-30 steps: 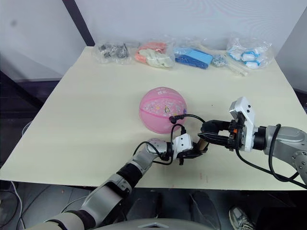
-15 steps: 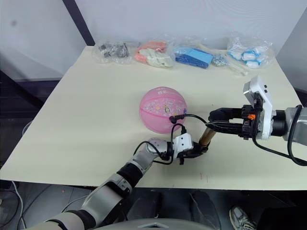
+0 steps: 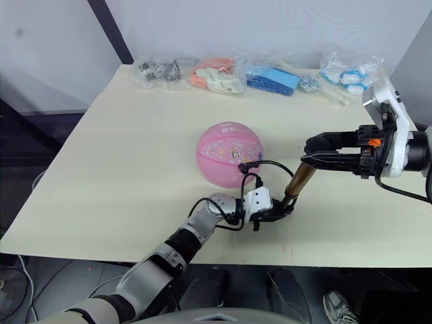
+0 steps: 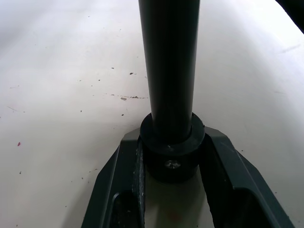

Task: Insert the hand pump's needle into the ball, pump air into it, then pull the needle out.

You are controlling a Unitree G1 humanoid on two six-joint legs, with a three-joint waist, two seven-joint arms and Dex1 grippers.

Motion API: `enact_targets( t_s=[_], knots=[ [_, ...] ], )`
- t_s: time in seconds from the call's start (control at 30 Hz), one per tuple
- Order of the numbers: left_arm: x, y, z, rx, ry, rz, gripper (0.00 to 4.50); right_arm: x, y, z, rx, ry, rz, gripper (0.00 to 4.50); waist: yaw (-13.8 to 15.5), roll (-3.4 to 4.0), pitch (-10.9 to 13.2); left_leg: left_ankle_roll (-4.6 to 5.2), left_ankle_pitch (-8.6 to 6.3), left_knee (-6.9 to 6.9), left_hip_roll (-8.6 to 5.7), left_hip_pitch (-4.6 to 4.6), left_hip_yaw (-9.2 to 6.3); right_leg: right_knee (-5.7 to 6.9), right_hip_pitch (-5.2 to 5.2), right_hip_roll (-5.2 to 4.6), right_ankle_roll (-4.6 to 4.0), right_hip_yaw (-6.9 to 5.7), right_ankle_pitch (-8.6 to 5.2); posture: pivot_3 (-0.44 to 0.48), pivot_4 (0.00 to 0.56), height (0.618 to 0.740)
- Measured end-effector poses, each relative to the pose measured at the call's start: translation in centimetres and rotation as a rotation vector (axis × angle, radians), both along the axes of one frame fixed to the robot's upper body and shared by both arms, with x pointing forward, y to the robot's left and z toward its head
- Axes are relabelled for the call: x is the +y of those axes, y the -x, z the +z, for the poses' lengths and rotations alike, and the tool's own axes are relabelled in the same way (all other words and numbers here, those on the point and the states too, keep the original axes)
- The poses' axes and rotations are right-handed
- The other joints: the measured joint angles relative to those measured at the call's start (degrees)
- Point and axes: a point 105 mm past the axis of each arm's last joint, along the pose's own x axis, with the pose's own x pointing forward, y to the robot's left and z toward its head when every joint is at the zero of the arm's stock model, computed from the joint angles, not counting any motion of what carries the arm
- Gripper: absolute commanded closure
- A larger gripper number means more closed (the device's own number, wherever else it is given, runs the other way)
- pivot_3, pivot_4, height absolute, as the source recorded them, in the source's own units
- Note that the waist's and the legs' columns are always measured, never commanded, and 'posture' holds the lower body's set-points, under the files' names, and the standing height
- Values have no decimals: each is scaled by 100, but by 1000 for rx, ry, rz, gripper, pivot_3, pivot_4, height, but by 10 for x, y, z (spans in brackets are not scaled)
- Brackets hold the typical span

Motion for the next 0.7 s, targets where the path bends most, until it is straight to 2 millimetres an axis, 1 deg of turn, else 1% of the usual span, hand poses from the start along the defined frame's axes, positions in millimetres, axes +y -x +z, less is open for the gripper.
enact_targets(
  t_s=[0.27,0.43,0.5,0.7],
  knots=[
    [-1,0,1,-1,5,0,3403,-7,-3,10,-21,16,-2,2201,0,10,6,0,0,0,0,-2,3,1,-4,-1,0,2,0,0,150,740],
    [-1,-1,2,-1,8,0,3403,-8,-1,20,-50,38,9,2201,0,19,12,0,0,0,1,-3,3,1,-6,-2,0,3,0,0,150,740],
    [-1,-1,2,-1,9,1,3403,-10,-2,28,-70,29,8,2201,-1,20,13,0,0,0,0,-3,5,1,-6,-2,0,4,0,0,150,740],
    [-1,-1,2,1,13,2,3403,-12,-3,33,-87,31,3,2201,-1,21,15,0,0,0,2,-4,4,1,-8,-2,0,4,0,0,150,740]
  ],
)
